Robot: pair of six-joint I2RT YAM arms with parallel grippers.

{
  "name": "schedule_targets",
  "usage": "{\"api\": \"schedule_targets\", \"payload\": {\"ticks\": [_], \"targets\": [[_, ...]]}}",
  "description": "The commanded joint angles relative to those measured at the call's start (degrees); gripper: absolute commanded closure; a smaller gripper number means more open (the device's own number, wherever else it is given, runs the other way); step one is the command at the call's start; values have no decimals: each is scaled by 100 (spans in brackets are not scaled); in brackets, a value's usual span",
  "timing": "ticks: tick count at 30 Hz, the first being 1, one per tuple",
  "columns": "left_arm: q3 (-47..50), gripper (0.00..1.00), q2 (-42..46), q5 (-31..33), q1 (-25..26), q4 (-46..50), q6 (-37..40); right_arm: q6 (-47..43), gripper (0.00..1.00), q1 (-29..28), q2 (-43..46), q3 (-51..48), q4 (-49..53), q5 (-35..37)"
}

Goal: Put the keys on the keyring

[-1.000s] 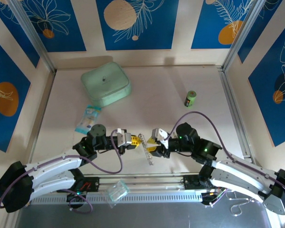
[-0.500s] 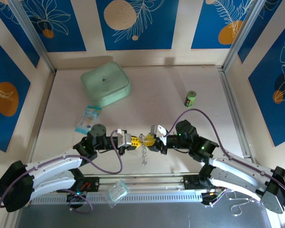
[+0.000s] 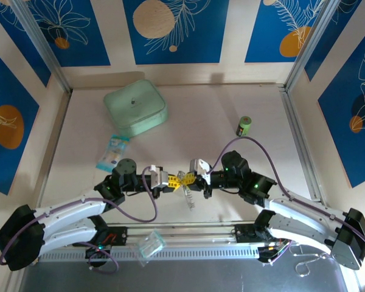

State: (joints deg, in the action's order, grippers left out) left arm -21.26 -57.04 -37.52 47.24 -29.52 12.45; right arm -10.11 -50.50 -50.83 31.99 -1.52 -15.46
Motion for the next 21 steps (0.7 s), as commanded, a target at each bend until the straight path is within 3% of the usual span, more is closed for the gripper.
{"api": "schedule_targets", "payload": {"ticks": [1,2,4,6,12,21], "targets": [[-130,100,-26,-102,31,-371,-60,-264,100,-30,-96,332,371,-122],[-161,99,-20,3,24,-266,-83,-356,100,-30,-103,394,525,-99],[-240,82,7,161,34,99,6,-640,100,-21,-112,596,967,-24],[-338,80,51,238,31,526,216,-934,100,-11,-165,826,1456,91],[-760,82,-25,246,34,1633,778,-1582,100,-27,-481,1439,2545,281],[-867,88,-106,41,39,1640,806,-1974,100,-202,-982,2022,3004,256]]}}
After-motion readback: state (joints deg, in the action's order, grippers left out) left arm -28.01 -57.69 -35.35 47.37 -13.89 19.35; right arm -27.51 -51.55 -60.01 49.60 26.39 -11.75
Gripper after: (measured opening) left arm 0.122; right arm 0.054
